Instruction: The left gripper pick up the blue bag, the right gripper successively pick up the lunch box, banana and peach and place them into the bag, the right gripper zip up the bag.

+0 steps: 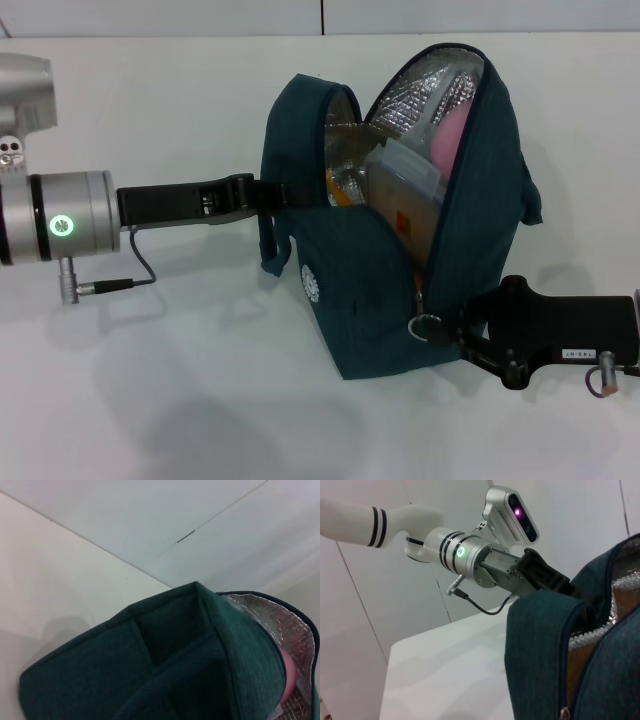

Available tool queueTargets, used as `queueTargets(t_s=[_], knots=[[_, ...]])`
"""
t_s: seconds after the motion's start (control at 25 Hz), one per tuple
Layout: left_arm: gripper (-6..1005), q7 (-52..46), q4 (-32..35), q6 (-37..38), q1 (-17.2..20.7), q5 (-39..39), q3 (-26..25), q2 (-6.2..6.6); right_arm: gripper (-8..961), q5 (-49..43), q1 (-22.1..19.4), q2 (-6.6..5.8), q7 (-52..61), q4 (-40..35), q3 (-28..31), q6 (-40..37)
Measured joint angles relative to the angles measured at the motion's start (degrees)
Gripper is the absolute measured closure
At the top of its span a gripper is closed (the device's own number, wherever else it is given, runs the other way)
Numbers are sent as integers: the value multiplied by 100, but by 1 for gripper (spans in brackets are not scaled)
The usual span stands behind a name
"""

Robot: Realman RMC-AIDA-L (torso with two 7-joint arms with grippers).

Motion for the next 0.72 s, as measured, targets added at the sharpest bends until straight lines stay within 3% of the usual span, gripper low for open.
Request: queueTargets(t_s=[0.56,0.72], knots=[[957,849,0,9,212,-604,-10,3,942,10,-291,-34,27,-592,0,-195],[867,1133,0,-7,238,-619,-10,0,942,14,-312,-35,21,-659,16,-168]])
